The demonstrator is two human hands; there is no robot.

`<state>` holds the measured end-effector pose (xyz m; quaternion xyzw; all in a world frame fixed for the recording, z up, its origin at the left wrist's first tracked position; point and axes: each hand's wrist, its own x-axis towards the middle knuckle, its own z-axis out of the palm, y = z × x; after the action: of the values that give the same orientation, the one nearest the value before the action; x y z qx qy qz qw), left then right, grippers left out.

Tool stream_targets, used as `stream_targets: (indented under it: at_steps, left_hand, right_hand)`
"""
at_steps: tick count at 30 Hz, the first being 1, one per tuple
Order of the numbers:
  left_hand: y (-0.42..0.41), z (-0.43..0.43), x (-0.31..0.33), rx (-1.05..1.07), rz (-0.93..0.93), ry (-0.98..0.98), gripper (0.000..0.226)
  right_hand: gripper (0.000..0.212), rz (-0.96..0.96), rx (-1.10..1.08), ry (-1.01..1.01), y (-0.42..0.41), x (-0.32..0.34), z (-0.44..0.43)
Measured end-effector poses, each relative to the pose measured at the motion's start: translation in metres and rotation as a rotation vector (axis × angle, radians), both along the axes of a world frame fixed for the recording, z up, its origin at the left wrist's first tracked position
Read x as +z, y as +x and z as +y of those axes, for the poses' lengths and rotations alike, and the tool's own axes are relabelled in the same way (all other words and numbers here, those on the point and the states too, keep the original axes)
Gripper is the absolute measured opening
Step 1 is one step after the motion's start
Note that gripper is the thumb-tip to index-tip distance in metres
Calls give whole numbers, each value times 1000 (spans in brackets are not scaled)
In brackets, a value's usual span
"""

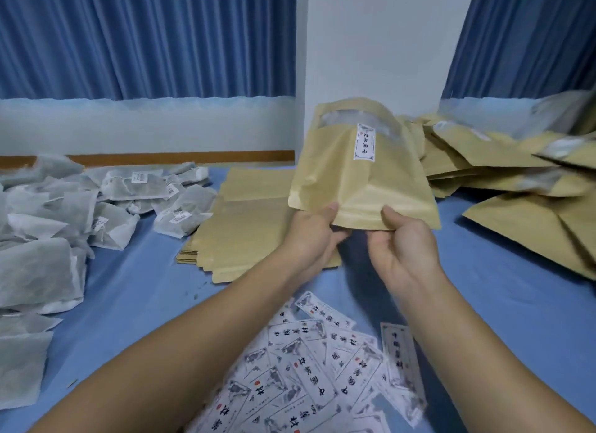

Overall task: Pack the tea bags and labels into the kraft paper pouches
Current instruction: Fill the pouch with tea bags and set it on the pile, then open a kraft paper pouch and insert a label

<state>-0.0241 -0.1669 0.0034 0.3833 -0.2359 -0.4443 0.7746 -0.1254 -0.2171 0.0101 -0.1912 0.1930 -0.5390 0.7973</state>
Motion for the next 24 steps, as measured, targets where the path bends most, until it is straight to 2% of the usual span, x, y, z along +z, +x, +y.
stream_targets:
  at_steps: [2, 4, 5, 7, 8, 10, 13, 16, 18, 20, 22, 24]
  left_hand:
    - [-1, -46, 24, -40, -64, 24, 33]
    - [5, -86, 48, 23, -180, 66, 33]
    - [9, -104, 54, 77, -322, 133, 30]
    - [17, -120, 49, 167, -771, 337, 28]
    - [22, -119, 39, 187, -996, 408, 25]
    - [36, -103, 12, 176, -1288, 459, 19]
    - [65, -66, -22, 163, -1551, 580, 16]
    - [84, -19, -34, 143, -1770, 657, 24]
    - [90, 7, -36, 80, -1898, 682, 27]
    - [98, 34, -36, -31, -2000, 747, 45]
    - [107, 57, -40, -130, -2084, 819, 79]
    - [115, 74, -46, -187, -2137, 877, 93]
  right_hand:
    - [42, 12, -105, 12, 1, 24, -50]
    - [39, 41, -160, 25, 8, 48, -97]
    - [38, 110, -157, 18, 11, 54, -113]
    - [36, 324, -102, -68, 17, 46, -127]
    - [28, 453, -102, -136, 21, 37, -126]
    - [18, 716, -178, -264, 31, 12, -119]
    - [48, 883, -257, -484, 44, -21, -96]
    - [38, 1081, -225, -836, 60, -43, -60]
    - [34, 1148, -149, -1042, 68, -50, -39]
    - [32, 1215, -31, -1217, 78, -54, -19]
    - [31, 1303, 99, -1374, 86, -58, -1]
    - [28, 1323, 214, -1492, 90, -62, 15]
